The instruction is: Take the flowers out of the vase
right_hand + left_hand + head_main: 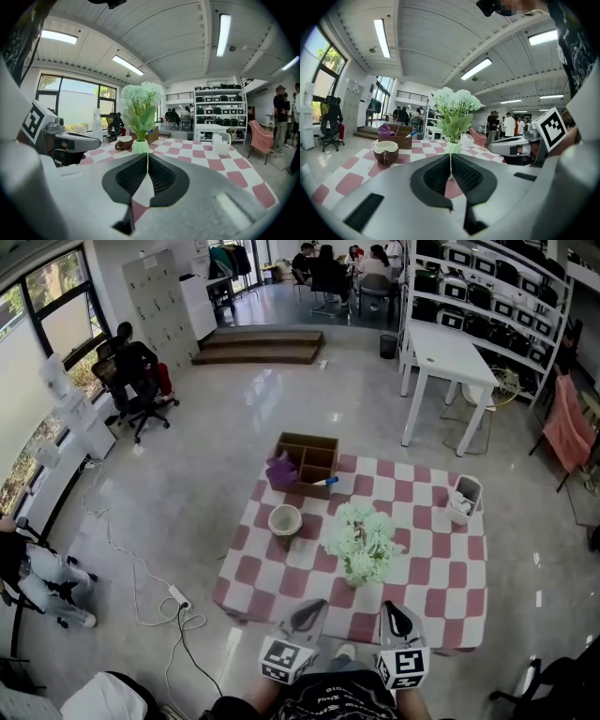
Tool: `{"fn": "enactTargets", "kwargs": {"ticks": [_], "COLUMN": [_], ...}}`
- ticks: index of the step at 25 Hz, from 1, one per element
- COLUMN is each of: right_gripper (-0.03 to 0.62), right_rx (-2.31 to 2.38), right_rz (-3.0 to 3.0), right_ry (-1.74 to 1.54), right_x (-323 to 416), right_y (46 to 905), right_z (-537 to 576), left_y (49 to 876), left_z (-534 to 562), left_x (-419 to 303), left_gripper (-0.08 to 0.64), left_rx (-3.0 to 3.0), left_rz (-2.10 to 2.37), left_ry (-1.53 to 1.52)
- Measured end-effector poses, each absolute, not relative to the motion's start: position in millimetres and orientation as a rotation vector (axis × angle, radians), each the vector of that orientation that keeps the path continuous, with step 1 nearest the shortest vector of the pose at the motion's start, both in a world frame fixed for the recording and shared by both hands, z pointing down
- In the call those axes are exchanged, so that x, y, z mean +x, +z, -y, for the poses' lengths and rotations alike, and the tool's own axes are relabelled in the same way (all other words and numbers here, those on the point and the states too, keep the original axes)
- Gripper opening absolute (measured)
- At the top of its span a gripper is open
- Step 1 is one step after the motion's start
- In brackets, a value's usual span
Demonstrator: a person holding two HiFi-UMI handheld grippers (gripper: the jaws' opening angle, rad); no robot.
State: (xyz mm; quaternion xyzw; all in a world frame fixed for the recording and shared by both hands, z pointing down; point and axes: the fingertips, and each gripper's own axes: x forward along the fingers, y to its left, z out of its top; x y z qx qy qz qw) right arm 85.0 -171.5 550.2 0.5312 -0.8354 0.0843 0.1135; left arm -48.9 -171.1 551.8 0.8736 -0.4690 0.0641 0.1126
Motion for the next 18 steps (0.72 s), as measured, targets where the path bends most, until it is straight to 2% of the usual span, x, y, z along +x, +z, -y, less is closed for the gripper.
{"fn": "enactTargets", "kwargs": {"ticks": [18], "right_gripper": [0.016], "right_rx": [1.465], "right_rz": [2.526], "right_ry": [0.291], "right_x": [97.5], "right_y": [544.9], "right_z": [212.8], "left_y": [547.5], "left_z": [207.3], "left_x": [-41.6], "left_gripper": [0.014], "left_rx": [2.496], "left_rz": [1.499], "left_ry": [0.159]}}
